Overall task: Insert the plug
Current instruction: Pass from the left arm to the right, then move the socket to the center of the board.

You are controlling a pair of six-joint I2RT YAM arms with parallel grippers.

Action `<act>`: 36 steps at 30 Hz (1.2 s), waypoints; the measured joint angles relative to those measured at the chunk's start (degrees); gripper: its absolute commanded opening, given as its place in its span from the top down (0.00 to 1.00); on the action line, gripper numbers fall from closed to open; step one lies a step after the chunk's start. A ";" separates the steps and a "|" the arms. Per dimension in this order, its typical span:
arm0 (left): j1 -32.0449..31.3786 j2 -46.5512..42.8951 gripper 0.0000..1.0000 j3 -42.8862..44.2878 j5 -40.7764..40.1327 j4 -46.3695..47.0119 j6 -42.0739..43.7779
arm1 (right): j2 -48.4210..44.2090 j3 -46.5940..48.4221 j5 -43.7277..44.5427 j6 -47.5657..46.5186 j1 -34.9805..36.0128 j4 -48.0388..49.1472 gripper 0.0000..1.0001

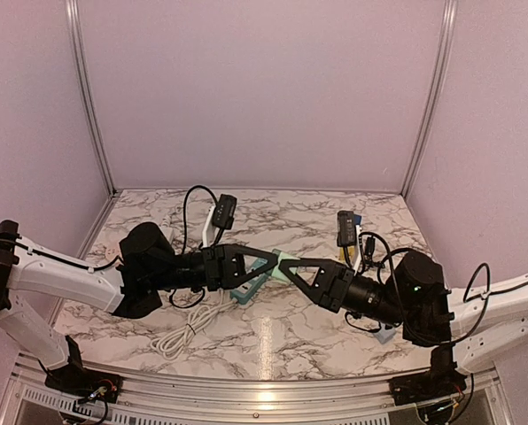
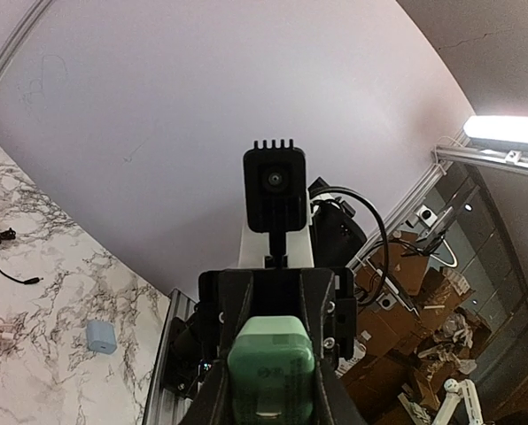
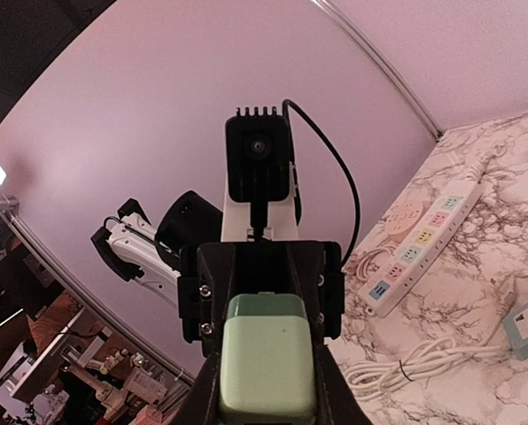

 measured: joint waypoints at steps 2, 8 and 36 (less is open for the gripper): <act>0.02 0.02 0.76 0.00 0.00 0.59 0.00 | -0.02 0.00 -0.02 0.37 -0.07 0.44 0.92; -0.07 0.04 0.13 -0.11 -0.17 0.79 0.37 | -0.09 -0.02 0.07 0.46 -0.07 0.15 1.00; 1.99 7.87 0.01 7.50 -34.91 -51.17 15.74 | -2.27 17.25 18.03 -1.27 -1.18 -54.07 1.00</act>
